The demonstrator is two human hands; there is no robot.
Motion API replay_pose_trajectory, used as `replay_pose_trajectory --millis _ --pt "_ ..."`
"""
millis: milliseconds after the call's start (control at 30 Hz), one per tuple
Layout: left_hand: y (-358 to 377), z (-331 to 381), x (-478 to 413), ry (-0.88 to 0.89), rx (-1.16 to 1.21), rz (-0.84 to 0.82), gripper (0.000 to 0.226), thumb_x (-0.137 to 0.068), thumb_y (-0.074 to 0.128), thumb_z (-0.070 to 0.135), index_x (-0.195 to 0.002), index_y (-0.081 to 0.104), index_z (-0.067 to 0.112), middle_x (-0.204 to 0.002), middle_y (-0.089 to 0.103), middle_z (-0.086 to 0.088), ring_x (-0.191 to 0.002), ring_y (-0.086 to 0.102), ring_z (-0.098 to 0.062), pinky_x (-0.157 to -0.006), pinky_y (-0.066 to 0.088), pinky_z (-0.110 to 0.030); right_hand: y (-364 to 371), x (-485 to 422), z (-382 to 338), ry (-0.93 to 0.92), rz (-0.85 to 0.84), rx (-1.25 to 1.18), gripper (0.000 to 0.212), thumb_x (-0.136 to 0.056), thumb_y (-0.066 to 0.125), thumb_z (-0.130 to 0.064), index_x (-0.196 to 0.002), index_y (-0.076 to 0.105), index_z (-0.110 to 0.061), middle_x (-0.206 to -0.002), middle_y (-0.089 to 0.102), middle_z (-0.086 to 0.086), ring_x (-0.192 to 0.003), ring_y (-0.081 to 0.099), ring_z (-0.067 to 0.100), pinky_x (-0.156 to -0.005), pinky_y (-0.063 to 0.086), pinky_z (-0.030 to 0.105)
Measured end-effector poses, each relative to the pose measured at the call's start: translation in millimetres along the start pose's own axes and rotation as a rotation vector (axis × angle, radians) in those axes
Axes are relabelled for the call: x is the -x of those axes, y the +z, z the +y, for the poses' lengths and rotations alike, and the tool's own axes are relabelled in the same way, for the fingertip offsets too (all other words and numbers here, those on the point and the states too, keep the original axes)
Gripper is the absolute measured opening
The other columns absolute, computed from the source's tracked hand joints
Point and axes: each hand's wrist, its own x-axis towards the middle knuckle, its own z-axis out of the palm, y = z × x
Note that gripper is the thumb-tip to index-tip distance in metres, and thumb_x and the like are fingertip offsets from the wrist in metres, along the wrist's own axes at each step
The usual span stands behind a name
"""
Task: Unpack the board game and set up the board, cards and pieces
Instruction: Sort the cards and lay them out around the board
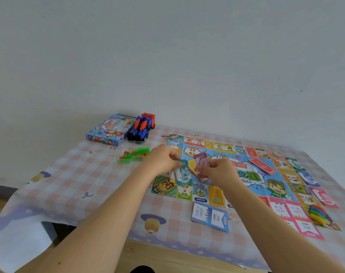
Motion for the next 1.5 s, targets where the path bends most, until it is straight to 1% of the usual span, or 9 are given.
replay_pose_trajectory --millis 100,200,333,433,667,833,1000,1300,1500 --pt "3 -1 0 0.007 -0.06 0.035 0.023 -0.084 0.07 0.025 -0.104 0.07 0.016 -0.096 0.068 0.001 -0.082 0.062 -0.012 -0.069 0.05 -0.025 -4 3 -1 -0.014 0.015 0.011 0.014 -0.08 0.074 -0.024 -0.069 0.073 -0.016 -0.073 0.073 0.004 -0.074 0.063 0.021 -0.074 0.054 0.037" --pt "4 1 2 0.064 -0.042 0.136 0.021 -0.087 0.066 0.026 -0.106 0.07 0.018 -0.108 0.068 0.003 -0.093 0.061 -0.01 -0.077 0.044 -0.023 -6 6 -2 -0.027 0.014 -0.007 0.015 -0.077 0.077 -0.02 -0.063 0.07 -0.019 -0.063 0.069 -0.002 -0.062 0.058 0.011 -0.063 0.049 0.029" --pt "4 15 7 0.123 0.265 0.056 0.022 -0.088 0.064 0.034 -0.102 0.07 0.019 -0.093 0.07 0.001 -0.067 0.064 -0.004 -0.055 0.051 -0.019 -6 8 -1 -0.021 -0.005 -0.02 0.012 -0.076 0.078 -0.021 -0.07 0.072 -0.013 -0.049 0.063 -0.007 -0.038 0.051 0.0 -0.046 0.04 0.018" --pt "6 19 10 0.163 0.309 0.019 0.015 -0.085 0.07 0.022 -0.096 0.073 0.013 -0.083 0.07 0.002 -0.058 0.062 0.002 -0.051 0.049 -0.014 -6 10 0 -0.02 -0.047 0.005 0.012 -0.078 0.076 -0.022 -0.076 0.072 -0.011 -0.044 0.059 -0.007 -0.029 0.045 -0.001 -0.041 0.036 0.016" --pt "11 20 10 0.204 0.249 0.023 0.01 -0.079 0.076 0.018 -0.088 0.075 0.014 -0.074 0.071 0.0 -0.066 0.066 -0.009 -0.06 0.055 -0.018 -14 10 6 -0.06 -0.023 0.02 0.015 -0.079 0.076 -0.02 -0.068 0.067 -0.023 -0.063 0.067 0.0 -0.04 0.053 0.001 -0.045 0.043 0.018" --pt "13 22 10 0.195 0.298 0.015 0.007 -0.079 0.075 0.015 -0.085 0.075 0.011 -0.07 0.071 -0.001 -0.061 0.065 -0.008 -0.062 0.054 -0.019 -16 12 7 -0.07 -0.044 0.069 0.011 -0.078 0.075 -0.027 -0.082 0.074 -0.017 -0.066 0.067 0.001 -0.048 0.049 0.007 -0.048 0.041 0.021" --pt "14 27 9 0.182 0.307 0.005 0.008 -0.08 0.075 0.013 -0.086 0.075 0.009 -0.069 0.071 -0.002 -0.059 0.065 -0.005 -0.06 0.054 -0.017 -19 12 8 -0.085 -0.038 -0.074 0.014 -0.077 0.077 -0.019 -0.09 0.074 -0.014 -0.077 0.073 0.002 -0.063 0.066 0.012 -0.053 0.053 0.02" --pt "15 27 11 0.167 0.303 -0.011 0.008 -0.082 0.072 0.015 -0.089 0.075 0.011 -0.073 0.072 -0.001 -0.063 0.067 -0.007 -0.059 0.052 -0.016 -20 12 10 -0.041 -0.042 -0.124 0.014 -0.08 0.073 -0.009 -0.093 0.074 -0.014 -0.077 0.07 -0.001 -0.067 0.065 0.011 -0.054 0.054 0.02" --pt "15 29 11 0.169 0.309 -0.002 0.009 -0.082 0.073 0.015 -0.088 0.074 0.008 -0.07 0.07 -0.001 -0.061 0.066 -0.009 -0.058 0.052 -0.015 -19 11 11 -0.066 -0.09 -0.161 0.014 -0.08 0.073 -0.008 -0.093 0.074 -0.011 -0.077 0.072 0.003 -0.069 0.068 0.017 -0.069 0.06 0.027"
